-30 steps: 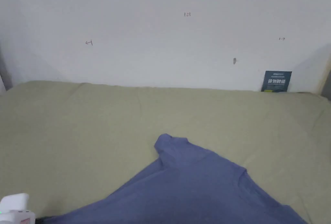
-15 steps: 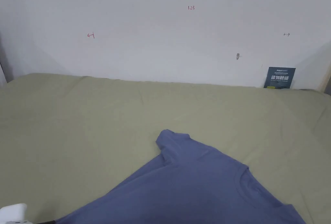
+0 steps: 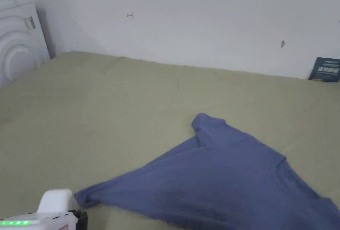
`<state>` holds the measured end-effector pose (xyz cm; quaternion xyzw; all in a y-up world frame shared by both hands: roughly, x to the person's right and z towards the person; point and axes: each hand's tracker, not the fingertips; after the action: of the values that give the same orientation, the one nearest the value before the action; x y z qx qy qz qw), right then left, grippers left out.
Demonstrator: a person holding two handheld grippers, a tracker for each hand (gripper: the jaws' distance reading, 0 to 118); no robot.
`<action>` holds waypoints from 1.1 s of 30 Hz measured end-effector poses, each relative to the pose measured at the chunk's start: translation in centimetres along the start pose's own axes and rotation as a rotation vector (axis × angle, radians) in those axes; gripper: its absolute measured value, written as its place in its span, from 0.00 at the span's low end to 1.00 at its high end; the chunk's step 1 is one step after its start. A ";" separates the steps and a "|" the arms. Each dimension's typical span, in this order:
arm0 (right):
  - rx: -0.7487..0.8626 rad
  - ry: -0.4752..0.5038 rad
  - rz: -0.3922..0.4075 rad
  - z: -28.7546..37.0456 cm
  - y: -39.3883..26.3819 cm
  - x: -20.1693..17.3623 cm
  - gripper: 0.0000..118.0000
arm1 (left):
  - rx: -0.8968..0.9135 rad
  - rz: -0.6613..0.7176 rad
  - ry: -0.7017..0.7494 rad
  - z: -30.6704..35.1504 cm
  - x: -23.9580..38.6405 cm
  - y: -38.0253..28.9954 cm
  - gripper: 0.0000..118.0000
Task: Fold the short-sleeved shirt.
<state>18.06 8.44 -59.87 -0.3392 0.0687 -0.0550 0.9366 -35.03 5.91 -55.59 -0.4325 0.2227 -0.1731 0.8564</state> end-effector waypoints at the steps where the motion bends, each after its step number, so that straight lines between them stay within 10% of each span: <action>1: -0.002 0.007 -0.002 0.1 -0.4 -0.7 0.00 | -0.004 0.011 0.007 2.1 1.2 -1.1 0.00; 3: -0.028 0.056 -0.028 -1.3 -1.6 0.9 0.00 | -0.004 0.019 0.038 2.6 1.3 -2.1 0.00; 4: -0.033 0.057 -0.022 -1.4 -1.7 0.8 0.00 | -0.061 0.411 -0.463 1.8 4.0 -3.4 0.00; 11: -0.073 0.072 0.022 -2.2 -2.4 -0.3 0.00 | -0.075 0.452 -0.444 -2.2 1.6 -1.5 0.00; 12: -0.076 0.073 0.027 -2.3 -2.4 -0.1 0.00 | -0.069 0.461 -0.433 -2.8 1.6 -1.0 0.10; 14: -0.088 0.076 0.029 -2.5 -2.4 -0.7 0.00 | -0.071 0.438 -0.430 -5.2 1.1 0.0 0.92; 15: -0.094 0.079 0.028 -2.6 -2.4 -0.6 0.00 | -0.117 0.402 -0.445 -6.5 1.5 0.5 1.00; 27: -0.150 0.086 -0.011 -3.7 -2.4 -0.8 0.00 | -0.187 0.258 -0.446 -14.8 5.7 4.7 0.89; 29: -0.153 0.088 -0.001 -3.7 -2.4 -0.8 0.00 | -0.158 0.273 -0.445 -13.7 5.2 4.6 0.59; 31: -0.152 0.088 0.008 -3.7 -2.6 -0.9 0.00 | -0.142 0.289 -0.515 -12.2 5.2 4.6 0.03; 33: -0.154 0.103 -0.006 -3.9 -2.7 -0.7 0.00 | -0.125 0.305 -0.570 -10.6 5.3 5.0 0.03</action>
<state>16.60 4.05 -61.02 -0.4072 0.1198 -0.0695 0.9028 -35.71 -0.87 -66.47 -0.4769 0.0465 0.0991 0.8721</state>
